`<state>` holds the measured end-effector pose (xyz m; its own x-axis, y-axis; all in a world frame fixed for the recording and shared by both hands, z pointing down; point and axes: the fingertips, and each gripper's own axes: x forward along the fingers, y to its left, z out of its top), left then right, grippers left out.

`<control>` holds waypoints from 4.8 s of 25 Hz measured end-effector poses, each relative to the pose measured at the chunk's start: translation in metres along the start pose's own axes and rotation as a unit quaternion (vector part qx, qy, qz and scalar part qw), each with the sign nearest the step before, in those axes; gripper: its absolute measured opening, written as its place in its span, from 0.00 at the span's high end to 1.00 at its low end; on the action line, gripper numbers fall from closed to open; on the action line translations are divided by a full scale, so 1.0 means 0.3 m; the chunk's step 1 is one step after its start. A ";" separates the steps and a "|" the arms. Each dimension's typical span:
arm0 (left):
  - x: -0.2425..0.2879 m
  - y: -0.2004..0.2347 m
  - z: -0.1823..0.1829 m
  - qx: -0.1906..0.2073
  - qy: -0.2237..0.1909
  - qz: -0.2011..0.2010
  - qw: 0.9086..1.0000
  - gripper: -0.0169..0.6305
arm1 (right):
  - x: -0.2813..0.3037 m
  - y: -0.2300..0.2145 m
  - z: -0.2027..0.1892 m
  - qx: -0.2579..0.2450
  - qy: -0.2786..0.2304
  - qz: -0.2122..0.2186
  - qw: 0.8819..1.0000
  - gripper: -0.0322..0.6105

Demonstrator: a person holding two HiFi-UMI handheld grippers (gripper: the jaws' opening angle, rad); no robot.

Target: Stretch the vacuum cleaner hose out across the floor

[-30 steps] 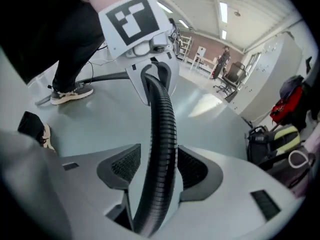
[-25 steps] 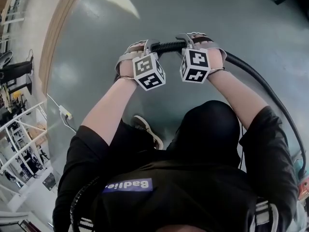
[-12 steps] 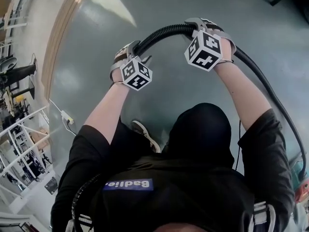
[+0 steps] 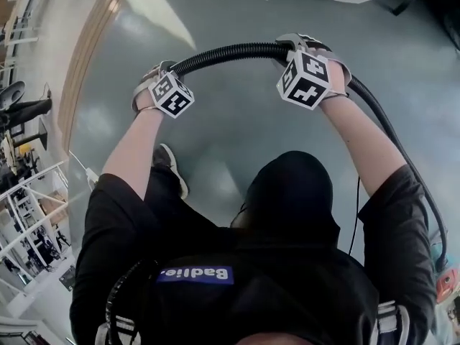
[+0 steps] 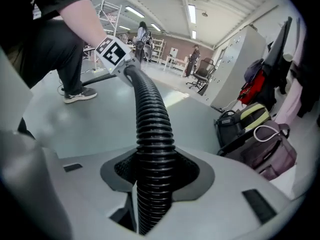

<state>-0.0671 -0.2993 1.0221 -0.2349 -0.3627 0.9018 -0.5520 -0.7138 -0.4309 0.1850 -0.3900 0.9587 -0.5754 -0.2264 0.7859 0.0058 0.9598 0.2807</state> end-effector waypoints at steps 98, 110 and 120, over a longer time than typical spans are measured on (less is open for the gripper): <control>-0.002 0.235 -0.038 -0.025 -0.411 -0.244 0.878 0.59 | 0.433 0.229 0.556 0.262 -0.088 0.059 0.959 0.51; -0.664 0.457 -0.178 -0.078 -0.470 -0.242 0.845 0.83 | 0.044 0.157 1.126 0.324 -0.184 0.093 0.923 0.78; -1.609 0.565 -0.271 -0.249 -0.460 -0.271 0.808 0.94 | -0.834 0.188 1.667 0.384 -0.260 0.104 0.880 0.86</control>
<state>-0.1123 -0.1964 0.5163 0.7174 -0.5329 0.4486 -0.6815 -0.6703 0.2936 -0.0796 -0.1962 0.5023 -0.9243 -0.1182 0.3629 -0.2849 0.8462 -0.4502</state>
